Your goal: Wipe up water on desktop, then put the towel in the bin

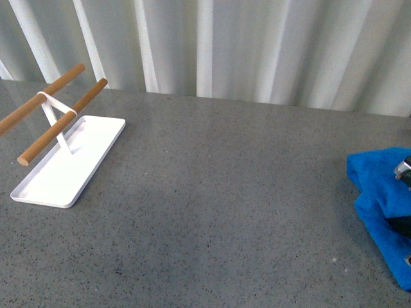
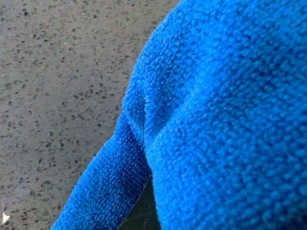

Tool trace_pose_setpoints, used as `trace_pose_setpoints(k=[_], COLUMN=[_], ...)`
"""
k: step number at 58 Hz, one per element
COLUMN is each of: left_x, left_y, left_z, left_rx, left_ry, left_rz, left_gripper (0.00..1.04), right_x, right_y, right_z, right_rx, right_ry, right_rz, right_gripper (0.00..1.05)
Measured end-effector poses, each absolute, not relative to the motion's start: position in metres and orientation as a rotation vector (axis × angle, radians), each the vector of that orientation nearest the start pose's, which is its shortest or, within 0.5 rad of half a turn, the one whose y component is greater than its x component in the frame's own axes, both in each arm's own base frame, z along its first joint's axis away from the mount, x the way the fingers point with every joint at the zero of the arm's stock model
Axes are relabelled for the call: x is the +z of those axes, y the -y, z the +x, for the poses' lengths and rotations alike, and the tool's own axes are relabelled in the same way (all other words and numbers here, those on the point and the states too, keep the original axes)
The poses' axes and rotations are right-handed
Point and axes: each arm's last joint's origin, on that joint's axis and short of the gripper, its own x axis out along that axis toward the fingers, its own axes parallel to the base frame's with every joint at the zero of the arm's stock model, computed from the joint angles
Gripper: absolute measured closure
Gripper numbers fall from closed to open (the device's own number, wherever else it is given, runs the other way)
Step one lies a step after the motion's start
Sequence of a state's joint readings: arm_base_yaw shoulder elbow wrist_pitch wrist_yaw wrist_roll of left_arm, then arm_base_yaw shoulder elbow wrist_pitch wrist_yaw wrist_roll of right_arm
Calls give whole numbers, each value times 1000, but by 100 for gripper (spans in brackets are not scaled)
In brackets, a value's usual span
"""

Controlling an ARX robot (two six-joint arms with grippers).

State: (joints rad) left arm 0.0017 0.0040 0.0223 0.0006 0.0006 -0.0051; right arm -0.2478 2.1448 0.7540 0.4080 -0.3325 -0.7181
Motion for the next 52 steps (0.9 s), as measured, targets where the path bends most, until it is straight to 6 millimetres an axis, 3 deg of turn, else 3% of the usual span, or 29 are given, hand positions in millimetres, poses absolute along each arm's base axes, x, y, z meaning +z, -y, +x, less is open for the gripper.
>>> trace_pose_setpoints(k=[7, 16, 26, 33, 38, 46, 52], left_x=[171, 171, 171, 171, 171, 171, 171], left_y=[0, 0, 0, 0, 0, 0, 0], left_z=[97, 97, 97, 97, 97, 97, 97], left_rx=[1, 1, 1, 1, 1, 0, 1], left_ry=[19, 19, 19, 19, 19, 19, 19], left_rz=[-5, -5, -5, -5, -5, -5, -5], left_gripper=[7, 7, 7, 7, 7, 7, 7], right_x=[13, 15, 21, 30, 37, 40, 45], right_y=[78, 88, 77, 54, 19, -28, -63], right_z=[332, 381, 426, 453, 466, 464, 447], right_rx=[355, 206, 161, 192, 298, 440, 560], right_ry=[-858, -830, -825, -821, -805, -779, -757], right_rz=[-420, -505, -536, -531, -494, -448, -408], right_gripper=[101, 101, 101, 101, 101, 101, 101])
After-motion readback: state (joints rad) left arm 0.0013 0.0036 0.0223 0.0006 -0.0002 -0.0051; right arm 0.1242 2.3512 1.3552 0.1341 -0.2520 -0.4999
